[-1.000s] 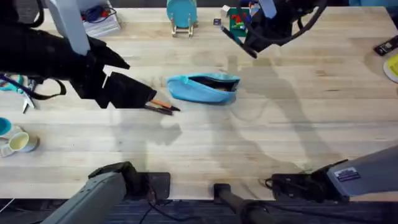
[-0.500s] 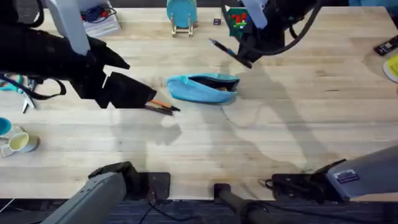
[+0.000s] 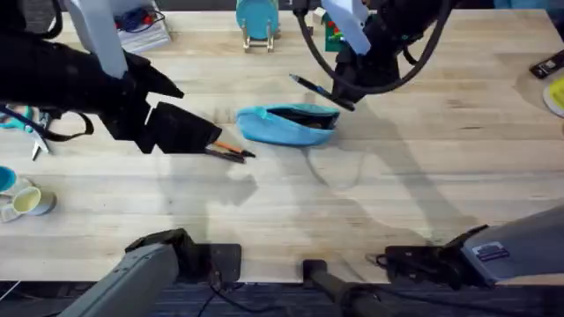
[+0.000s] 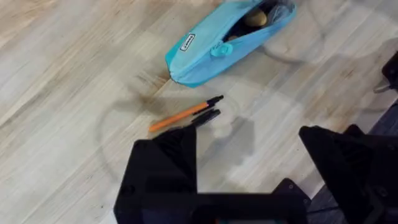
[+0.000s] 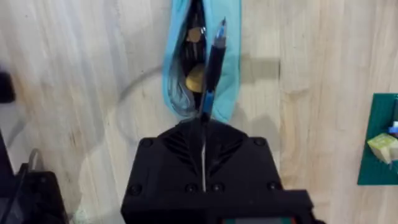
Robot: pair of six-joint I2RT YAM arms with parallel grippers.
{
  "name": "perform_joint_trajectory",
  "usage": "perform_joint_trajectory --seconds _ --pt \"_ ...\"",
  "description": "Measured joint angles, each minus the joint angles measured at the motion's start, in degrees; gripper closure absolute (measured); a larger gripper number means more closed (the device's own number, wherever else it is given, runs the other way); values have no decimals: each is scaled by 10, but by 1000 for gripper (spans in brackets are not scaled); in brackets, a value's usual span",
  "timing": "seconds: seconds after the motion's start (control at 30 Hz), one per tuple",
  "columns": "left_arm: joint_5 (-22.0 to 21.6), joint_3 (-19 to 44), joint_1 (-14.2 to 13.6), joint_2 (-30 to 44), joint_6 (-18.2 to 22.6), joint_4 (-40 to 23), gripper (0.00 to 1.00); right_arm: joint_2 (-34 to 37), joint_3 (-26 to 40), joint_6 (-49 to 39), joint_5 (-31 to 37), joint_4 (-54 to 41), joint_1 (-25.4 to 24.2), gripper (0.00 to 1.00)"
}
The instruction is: Unzip the bag, pick up the pens from the table one at a time and place them inside, then zip the bag closed.
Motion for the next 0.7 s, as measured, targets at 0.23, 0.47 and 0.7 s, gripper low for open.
perform_joint_trajectory --seconds 0.23,0.47,0.7 --pt "0 0 0 0 0 0 2 0 0 0 0 -5 13 971" --pt "0 0 0 0 0 0 2 0 0 0 -3 -5 15 971" --pt "0 0 0 0 0 0 2 2 0 0 -9 -5 34 971"
